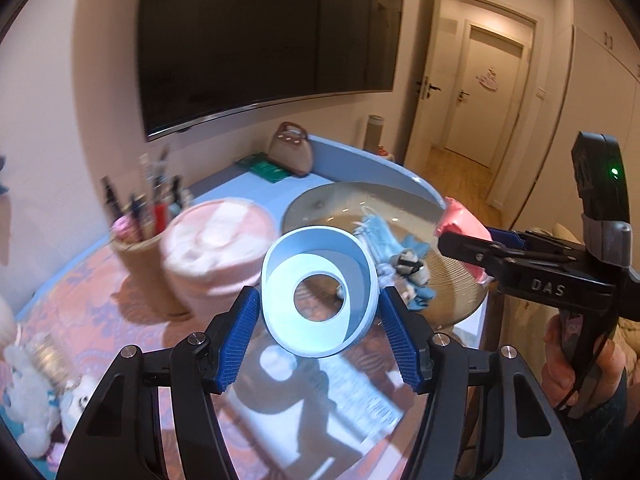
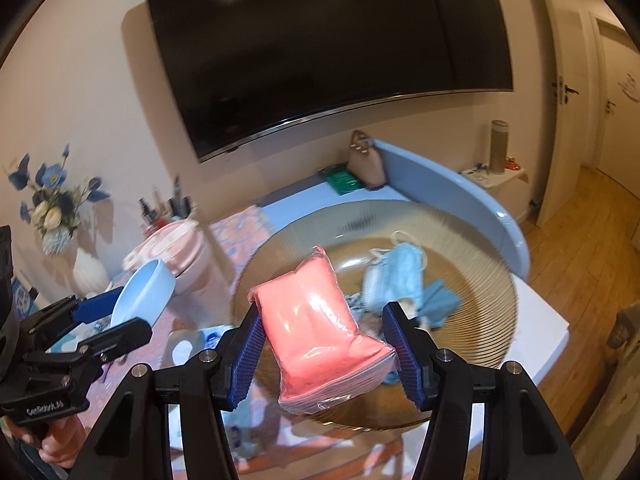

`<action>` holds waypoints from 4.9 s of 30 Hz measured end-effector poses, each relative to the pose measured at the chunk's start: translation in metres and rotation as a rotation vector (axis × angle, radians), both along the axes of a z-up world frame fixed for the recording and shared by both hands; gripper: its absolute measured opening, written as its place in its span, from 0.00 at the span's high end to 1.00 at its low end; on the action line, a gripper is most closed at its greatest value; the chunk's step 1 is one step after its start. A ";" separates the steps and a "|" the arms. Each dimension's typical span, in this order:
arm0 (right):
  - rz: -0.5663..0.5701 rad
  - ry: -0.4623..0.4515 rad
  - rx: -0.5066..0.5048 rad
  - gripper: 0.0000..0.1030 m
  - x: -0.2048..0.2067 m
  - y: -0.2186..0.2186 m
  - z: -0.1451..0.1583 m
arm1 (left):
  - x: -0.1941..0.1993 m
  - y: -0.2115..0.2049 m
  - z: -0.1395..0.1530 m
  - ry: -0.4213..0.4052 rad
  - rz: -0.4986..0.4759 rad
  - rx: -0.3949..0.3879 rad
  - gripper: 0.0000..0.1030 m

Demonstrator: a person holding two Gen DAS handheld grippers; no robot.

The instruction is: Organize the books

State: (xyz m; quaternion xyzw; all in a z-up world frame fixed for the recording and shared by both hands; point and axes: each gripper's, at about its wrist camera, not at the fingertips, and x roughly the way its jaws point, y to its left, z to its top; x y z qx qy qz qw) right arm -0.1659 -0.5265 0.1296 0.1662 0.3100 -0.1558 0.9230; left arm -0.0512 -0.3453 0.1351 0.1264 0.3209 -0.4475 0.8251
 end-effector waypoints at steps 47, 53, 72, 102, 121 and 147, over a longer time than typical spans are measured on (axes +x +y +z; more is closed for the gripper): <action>0.180 0.016 0.045 0.37 0.042 0.111 0.024 | -0.009 0.186 0.039 -0.036 0.285 -0.134 0.19; 0.364 0.070 0.016 0.37 0.073 0.200 0.006 | -0.013 0.301 0.023 -0.057 0.531 -0.127 0.19; 0.606 0.231 -0.069 0.37 0.137 0.327 -0.122 | 0.041 0.434 -0.114 0.297 0.904 -0.152 0.19; 0.661 0.182 0.017 0.11 0.250 0.350 -0.068 | 0.102 0.389 -0.109 0.438 0.775 -0.256 0.47; 0.562 0.047 0.065 0.45 0.172 0.318 -0.016 | 0.034 0.420 -0.054 0.299 0.690 -0.282 0.93; 0.422 0.245 0.095 0.40 0.119 0.266 -0.099 | 0.093 0.360 -0.108 0.427 0.804 -0.200 0.97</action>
